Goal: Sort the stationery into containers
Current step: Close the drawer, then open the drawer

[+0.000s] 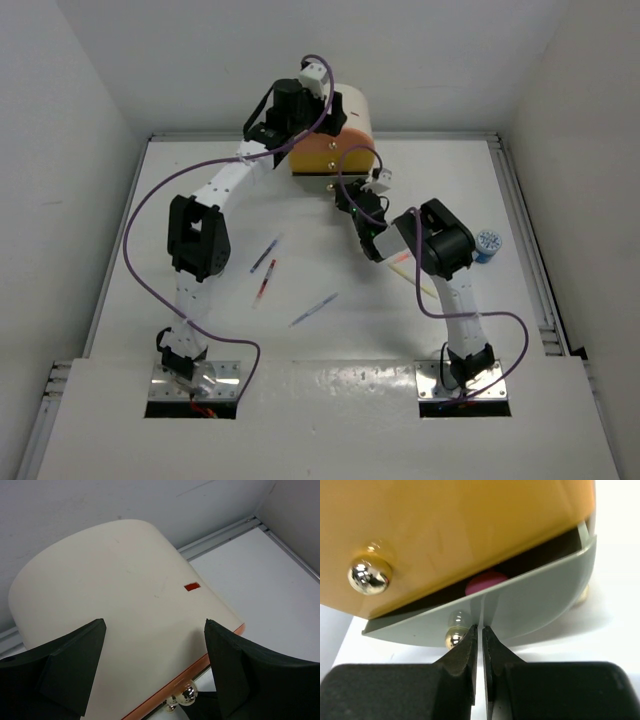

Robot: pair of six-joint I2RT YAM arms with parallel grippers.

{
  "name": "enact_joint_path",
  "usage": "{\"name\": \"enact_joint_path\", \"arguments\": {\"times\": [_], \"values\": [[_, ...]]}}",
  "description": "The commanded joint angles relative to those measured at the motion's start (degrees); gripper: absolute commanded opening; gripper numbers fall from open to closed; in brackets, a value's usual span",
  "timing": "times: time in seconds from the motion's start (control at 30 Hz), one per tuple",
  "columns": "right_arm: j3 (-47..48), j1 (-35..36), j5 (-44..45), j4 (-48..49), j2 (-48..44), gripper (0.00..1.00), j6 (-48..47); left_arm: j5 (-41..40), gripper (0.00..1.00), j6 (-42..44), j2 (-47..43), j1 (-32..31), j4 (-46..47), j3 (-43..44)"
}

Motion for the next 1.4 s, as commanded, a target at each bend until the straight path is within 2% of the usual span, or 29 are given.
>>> {"name": "enact_joint_path", "arguments": {"times": [0.0, 0.43, 0.63, 0.77, 0.83, 0.87, 0.9, 1.0, 1.17, 1.37], "values": [[4.6, 0.2, 0.8, 9.5, 1.4, 0.08, -1.1, 1.7, 0.86, -2.2, 2.1, 0.3, -2.6, -1.1], [7.4, 0.2, 0.4, 15.4, 5.0, 0.17, -4.8, 1.3, 0.86, -2.0, 2.1, 0.3, -3.3, -1.1], [4.5, 0.1, -2.6, 19.5, 3.0, 0.21, -10.5, 1.3, 0.87, -1.7, 1.9, 0.5, -3.6, -1.0], [3.0, 0.0, -5.0, 21.8, 2.1, 0.28, -16.7, 1.3, 0.87, -1.8, 1.4, 0.5, -3.5, -0.8], [0.8, -0.2, -8.0, 24.0, 0.3, 0.30, -19.3, 1.2, 0.87, -1.7, 0.8, 0.4, -3.5, -0.6], [-1.9, -0.5, -9.9, 24.6, -0.8, 0.37, -19.8, 1.2, 0.87, -1.7, 0.5, 0.5, -3.4, -0.7], [-3.4, -1.1, -15.0, 25.1, -3.4, 0.40, -20.3, 1.2, 0.87, -1.6, 0.2, 0.5, -3.4, -0.7], [-8.7, -1.4, -21.6, 24.5, -9.0, 0.49, -20.0, 1.4, 0.87, -1.6, -0.5, 0.5, -3.4, -0.6], [-10.8, -1.2, -19.0, 21.3, -13.7, 0.49, -16.8, 1.5, 0.88, -3.3, -0.9, 0.7, -2.9, -0.8], [-4.4, -0.5, -14.8, 22.0, -9.3, 0.45, -20.2, 3.8, 0.87, -5.1, -0.4, 0.9, -2.2, 0.2]]}}
